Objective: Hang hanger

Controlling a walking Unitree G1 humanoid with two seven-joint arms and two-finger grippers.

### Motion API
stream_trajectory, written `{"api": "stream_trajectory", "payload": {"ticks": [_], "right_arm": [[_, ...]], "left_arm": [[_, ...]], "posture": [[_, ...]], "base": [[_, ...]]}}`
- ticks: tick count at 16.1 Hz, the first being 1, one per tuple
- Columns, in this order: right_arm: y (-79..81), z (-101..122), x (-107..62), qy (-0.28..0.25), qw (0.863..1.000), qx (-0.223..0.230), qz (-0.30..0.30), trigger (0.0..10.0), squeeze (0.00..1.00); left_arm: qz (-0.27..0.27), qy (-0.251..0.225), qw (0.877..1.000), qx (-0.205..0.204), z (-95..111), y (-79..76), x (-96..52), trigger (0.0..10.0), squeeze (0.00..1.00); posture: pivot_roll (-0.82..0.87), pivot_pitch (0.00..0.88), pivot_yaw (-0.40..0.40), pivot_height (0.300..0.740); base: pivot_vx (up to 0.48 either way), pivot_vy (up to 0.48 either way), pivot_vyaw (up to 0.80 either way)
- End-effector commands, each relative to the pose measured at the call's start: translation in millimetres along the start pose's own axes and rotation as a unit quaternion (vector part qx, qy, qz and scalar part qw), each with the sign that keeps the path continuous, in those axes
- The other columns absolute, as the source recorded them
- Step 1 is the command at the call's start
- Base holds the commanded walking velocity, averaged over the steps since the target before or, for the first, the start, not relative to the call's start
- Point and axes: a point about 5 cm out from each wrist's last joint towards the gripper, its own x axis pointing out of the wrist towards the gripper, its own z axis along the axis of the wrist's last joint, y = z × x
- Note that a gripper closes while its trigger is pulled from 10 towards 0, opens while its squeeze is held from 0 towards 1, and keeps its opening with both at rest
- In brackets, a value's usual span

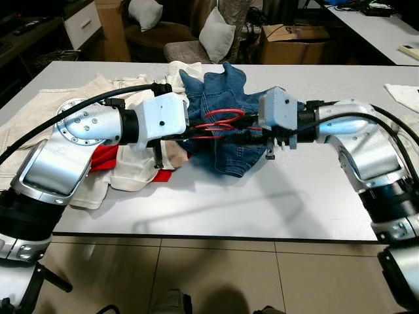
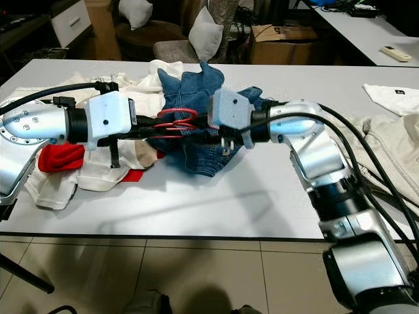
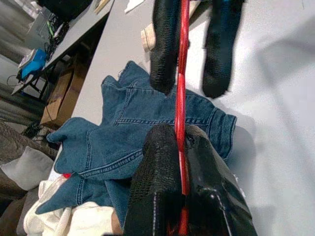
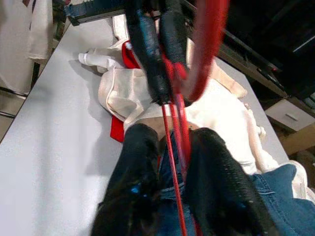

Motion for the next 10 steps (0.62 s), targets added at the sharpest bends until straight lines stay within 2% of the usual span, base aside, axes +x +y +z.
{"api": "stream_trajectory", "payload": {"ticks": [1, 6, 10], "right_arm": [[-1.7, 1.4, 1.5, 0.003, 1.000, 0.001, 0.010, 0.0, 0.00], [-1.7, -6.1, 2.0, 0.018, 1.000, 0.017, 0.011, 0.0, 0.00], [-0.8, -8.3, 2.7, 0.014, 0.999, 0.028, 0.011, 0.0, 0.00]], "left_arm": [[0.000, 0.002, 1.000, 0.023, 5.9, 4.2, -2.3, 10.0, 0.00], [-0.001, -0.004, 1.000, 0.031, 10.2, 6.3, -3.1, 10.0, 0.00], [0.002, -0.013, 1.000, 0.017, 10.3, 8.1, -4.4, 10.0, 0.00]], "posture": [[-0.02, 0.000, 0.065, 0.705], [-0.02, 0.000, 0.072, 0.705], [-0.02, 0.000, 0.075, 0.705]], "base": [[0.000, 0.000, 0.00], [0.000, 0.000, 0.00], [0.000, 0.000, 0.00]]}}
